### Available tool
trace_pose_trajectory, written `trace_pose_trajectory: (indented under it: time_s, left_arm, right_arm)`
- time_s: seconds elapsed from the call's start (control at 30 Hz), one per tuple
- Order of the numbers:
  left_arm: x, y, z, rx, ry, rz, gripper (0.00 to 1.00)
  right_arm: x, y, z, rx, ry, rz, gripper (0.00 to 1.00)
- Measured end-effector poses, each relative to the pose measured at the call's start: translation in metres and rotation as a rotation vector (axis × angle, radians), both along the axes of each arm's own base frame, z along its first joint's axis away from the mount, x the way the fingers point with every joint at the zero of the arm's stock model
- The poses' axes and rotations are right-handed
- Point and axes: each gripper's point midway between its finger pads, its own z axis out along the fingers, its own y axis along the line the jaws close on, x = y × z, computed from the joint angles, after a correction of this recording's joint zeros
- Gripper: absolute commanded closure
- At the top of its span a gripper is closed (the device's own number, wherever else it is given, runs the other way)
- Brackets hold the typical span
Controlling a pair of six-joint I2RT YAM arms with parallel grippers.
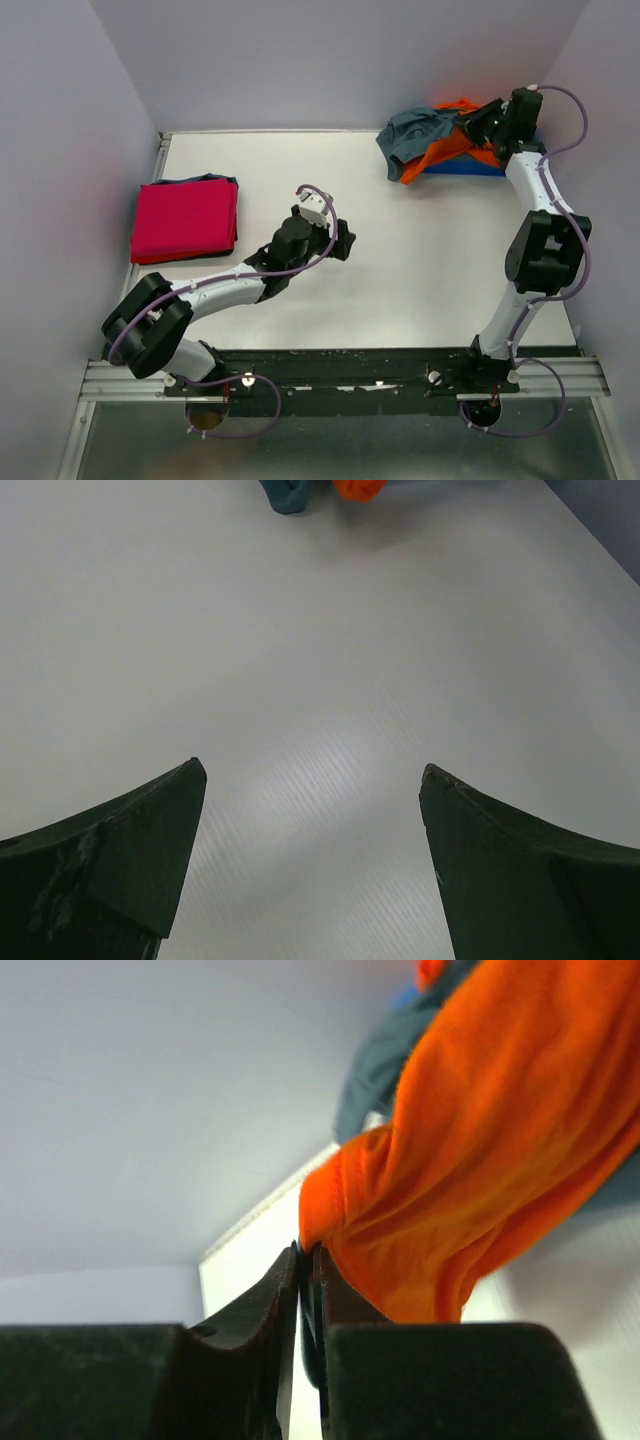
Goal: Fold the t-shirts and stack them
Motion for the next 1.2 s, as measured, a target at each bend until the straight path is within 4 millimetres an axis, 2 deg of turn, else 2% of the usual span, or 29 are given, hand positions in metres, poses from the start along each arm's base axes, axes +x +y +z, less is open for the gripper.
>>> trace_pose_trajectory:
  time_s: [0.07,0.17,0.3,0.43,0.53,0.6,0.67,0.73,0.9,1.0,1.1,1.2]
  left_arm:
    - [0.000,0.000,-0.001,0.002,0.002,0.000,0.01]
    - [0.000,0.000,-0.001,0.004,0.003,0.000,0.01]
    - [0.000,0.000,-0.001,0.003,0.002,-0.001,0.01]
    - [0.001,-0.001,0.002,-0.001,-0.002,-0.001,0.01]
    - [0.001,-0.001,0.002,-0.001,-0.003,-0.002,0.01]
    - [0.001,-0.001,0.003,-0.001,-0.004,-0.002,0.01]
    - [0.001,-0.002,0.003,-0.001,-0.004,-0.002,0.01]
    - [0.001,-0.001,0.003,0.000,-0.004,-0.002,0.01]
    - [0.002,-0.001,0.002,0.003,-0.005,-0.003,0.01]
    - [0.002,-0.002,0.002,0.005,-0.004,-0.003,0.01]
    - [0.002,-0.002,0.001,0.005,-0.004,-0.003,0.01]
    - [0.002,-0.002,0.002,0.004,-0.006,-0.002,0.01]
  right_arm:
    - [-0.004,0.002,-0.024,0.019,0.055,0.005,0.55]
    - [-0.011,0.005,-0.051,0.031,0.110,0.014,0.42]
    - [-0.018,0.008,-0.076,0.034,0.149,0.021,0.39]
    - [-0.022,0.010,-0.089,0.025,0.171,0.026,0.39]
    - [-0.023,0.010,-0.095,0.006,0.172,0.027,0.50]
    - [-0.024,0.009,-0.099,-0.008,0.177,0.026,0.61]
    - [-0.025,0.009,-0.101,-0.017,0.178,0.024,0.88]
    - [-0.024,0.008,-0.100,-0.027,0.174,0.025,0.99]
    - [-0.014,0.015,-0.092,-0.038,0.154,0.045,0.99]
    - [-0.006,0.032,-0.072,-0.070,0.134,0.090,0.99]
    - [0.000,0.075,-0.035,-0.125,0.065,0.178,0.99]
    - [-0.013,0.134,-0.008,-0.170,0.002,0.297,0.99]
